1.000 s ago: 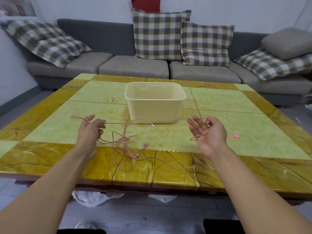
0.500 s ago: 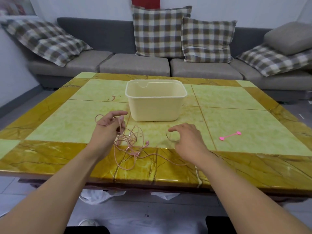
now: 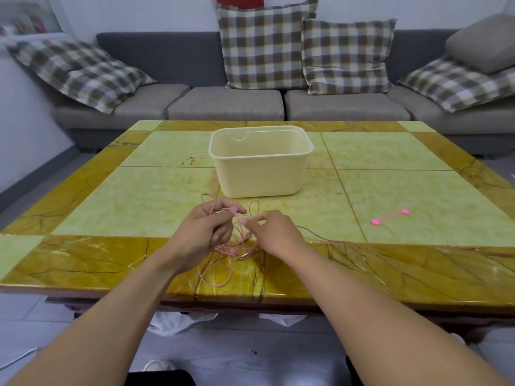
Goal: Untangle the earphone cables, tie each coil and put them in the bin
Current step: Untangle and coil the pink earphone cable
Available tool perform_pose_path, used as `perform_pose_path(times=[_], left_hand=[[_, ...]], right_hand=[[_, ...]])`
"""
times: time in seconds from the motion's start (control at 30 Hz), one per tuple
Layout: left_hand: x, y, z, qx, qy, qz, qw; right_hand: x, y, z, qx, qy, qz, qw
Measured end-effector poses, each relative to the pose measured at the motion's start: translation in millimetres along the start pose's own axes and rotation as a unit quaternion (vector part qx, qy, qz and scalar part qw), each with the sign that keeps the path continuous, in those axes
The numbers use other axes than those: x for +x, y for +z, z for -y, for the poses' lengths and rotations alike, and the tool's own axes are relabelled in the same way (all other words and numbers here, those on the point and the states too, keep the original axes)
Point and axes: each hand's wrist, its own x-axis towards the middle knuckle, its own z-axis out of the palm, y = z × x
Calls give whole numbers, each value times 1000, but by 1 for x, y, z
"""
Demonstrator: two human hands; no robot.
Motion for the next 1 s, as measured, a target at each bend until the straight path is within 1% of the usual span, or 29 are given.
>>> perform_pose_path(times=[0.07, 0.13, 0.17, 0.2, 0.27, 0.3, 0.33, 0.4, 0.47, 0.5, 0.53, 0.57, 0.6, 0.67, 0.7, 0.73, 0.8, 0.83, 0.87, 0.9, 0.93, 0.97, 1.0], left_hand=[[-2, -2, 0, 13, -26, 18, 999], [-3, -6, 2, 34, -49, 27, 998], [-4, -7, 2, 59, -56, 26, 996], [-4, -9, 4, 102, -63, 16, 993], [-4, -14, 10, 224, -69, -11, 972], [-5, -16, 13, 292, -68, -25, 954], [-4, -20, 16, 365, -65, -44, 928], [-2, -31, 21, 497, -78, -85, 860], [-1, -43, 24, 581, -117, -138, 793], [0, -48, 23, 594, -134, -167, 775], [0, -56, 22, 596, -148, -196, 764], [-1, -63, 20, 591, -154, -229, 758], [-3, -72, 19, 583, -153, -261, 754], [-7, -91, 17, 568, -133, -312, 750], [-8, -98, 18, 553, -131, -330, 754], [-10, -104, 19, 525, -137, -349, 764], [-13, -104, 17, 416, -146, -369, 819], [-14, -100, 16, 357, -148, -367, 846], [-14, -99, 14, 313, -149, -353, 869], [-14, -94, 9, 287, -155, -325, 888], [-14, -93, 6, 284, -166, -291, 898], [-14, -91, 2, 308, -187, -261, 896], [-13, -91, -1, 381, -211, -230, 870]], right_hand=[[5, 2, 1, -61, 20, 7, 998], [8, 5, 0, -86, 36, 9, 996], [9, 5, 1, -71, 35, 5, 997], [11, 4, 1, -32, 24, -7, 999], [11, -9, 5, 107, -20, -51, 993], [10, -20, 9, 192, -41, -82, 977], [9, -31, 11, 281, -55, -112, 952], [5, -55, 13, 431, -68, -146, 888], [2, -75, 8, 526, -82, -167, 830], [0, -85, 3, 560, -82, -176, 805], [-1, -92, -3, 584, -75, -184, 787], [-2, -99, -9, 588, -64, -195, 782], [-3, -103, -16, 577, -52, -211, 787], [-5, -108, -28, 533, -40, -232, 813], [-8, -111, -33, 515, -38, -238, 823], [-9, -112, -38, 508, -37, -239, 827], [-12, -117, -45, 491, -29, -242, 836], [-15, -121, -49, 475, -23, -245, 845], [-15, -123, -51, 457, -19, -248, 854], [-17, -125, -54, 439, -18, -252, 862], [-19, -127, -56, 427, -21, -255, 867], [-22, -128, -56, 421, -24, -259, 869], [-24, -130, -56, 417, -26, -262, 870]])
